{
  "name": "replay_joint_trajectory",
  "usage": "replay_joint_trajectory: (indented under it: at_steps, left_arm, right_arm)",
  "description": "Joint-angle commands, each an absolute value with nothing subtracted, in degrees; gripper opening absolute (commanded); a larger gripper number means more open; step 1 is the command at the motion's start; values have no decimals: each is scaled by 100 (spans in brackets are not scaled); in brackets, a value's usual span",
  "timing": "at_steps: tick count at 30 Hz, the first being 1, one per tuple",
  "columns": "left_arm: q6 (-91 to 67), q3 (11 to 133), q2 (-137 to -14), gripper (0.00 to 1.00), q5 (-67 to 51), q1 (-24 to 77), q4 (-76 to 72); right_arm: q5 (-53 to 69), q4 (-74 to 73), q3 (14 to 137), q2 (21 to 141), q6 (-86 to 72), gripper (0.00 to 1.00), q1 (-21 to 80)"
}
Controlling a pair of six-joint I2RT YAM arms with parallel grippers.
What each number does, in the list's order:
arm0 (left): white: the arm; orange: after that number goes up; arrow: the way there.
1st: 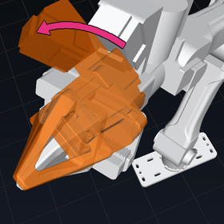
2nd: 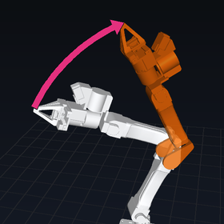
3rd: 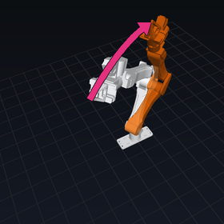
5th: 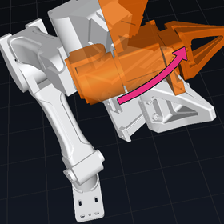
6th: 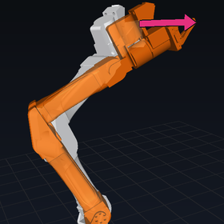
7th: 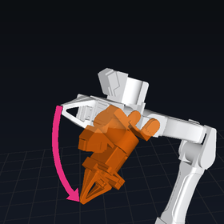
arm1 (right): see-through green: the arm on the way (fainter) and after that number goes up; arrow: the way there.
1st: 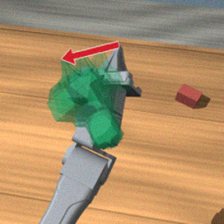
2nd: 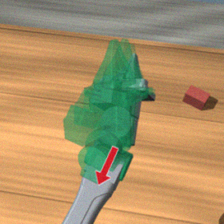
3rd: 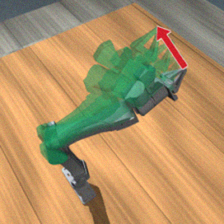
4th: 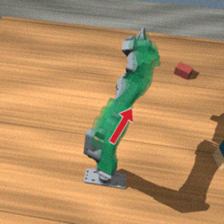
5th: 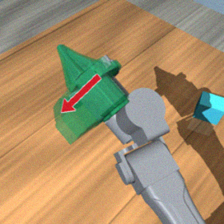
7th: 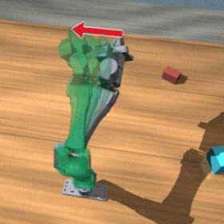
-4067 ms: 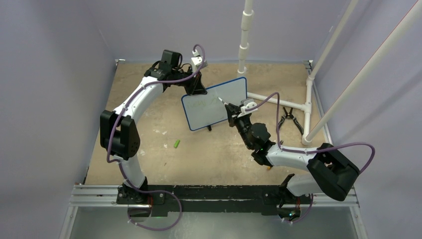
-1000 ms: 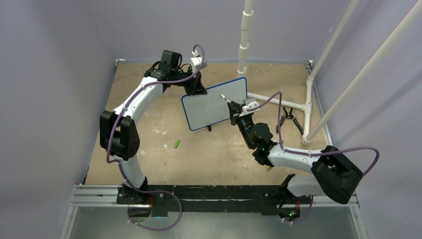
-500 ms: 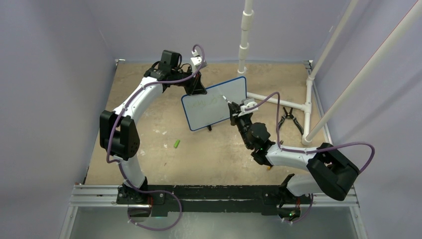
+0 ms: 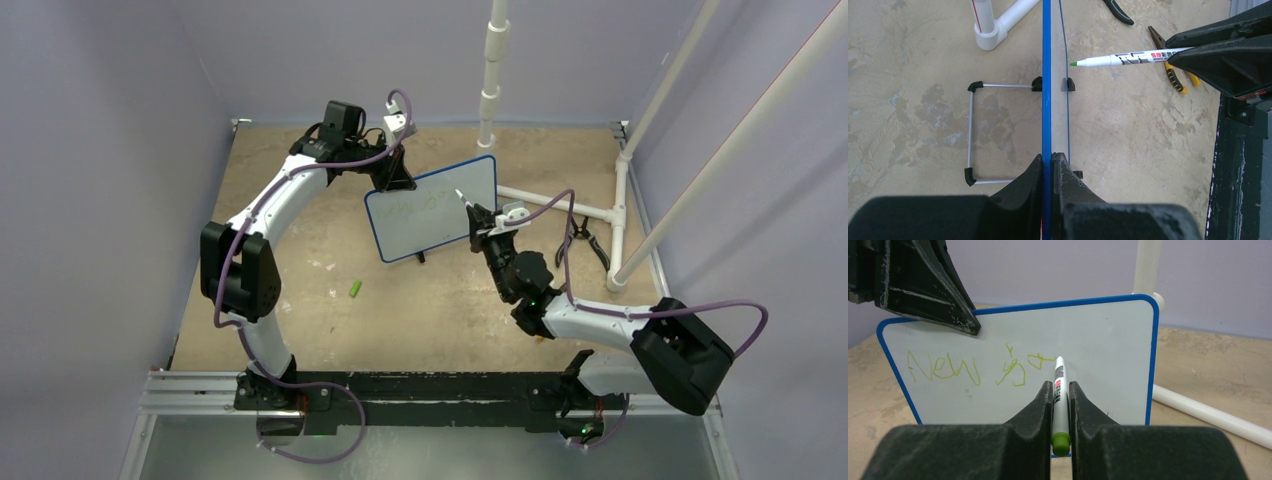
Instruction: Write a sentence on the whiteboard
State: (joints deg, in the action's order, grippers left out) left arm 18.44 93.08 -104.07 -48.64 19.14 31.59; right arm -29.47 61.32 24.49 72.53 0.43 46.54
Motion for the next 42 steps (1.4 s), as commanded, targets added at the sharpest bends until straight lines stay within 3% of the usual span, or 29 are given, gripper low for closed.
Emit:
replay_joint_trajectory:
  at_steps: [1, 20, 42]
  left_arm:
    - [2034, 9189, -10261, 0, -4764, 1890, 3331]
    - [2036, 9191, -10323, 0, -4752, 1890, 3341]
    - [2035, 9189, -10290, 0, -4780, 1881, 3323]
  right_arm:
    - [-2970, 6469, 2563, 7259, 69, 0, 4641]
    - [-2962, 6844, 2757, 7611, 269, 0, 4641]
    - [-2984, 6158, 2593, 7673, -217, 0, 4649]
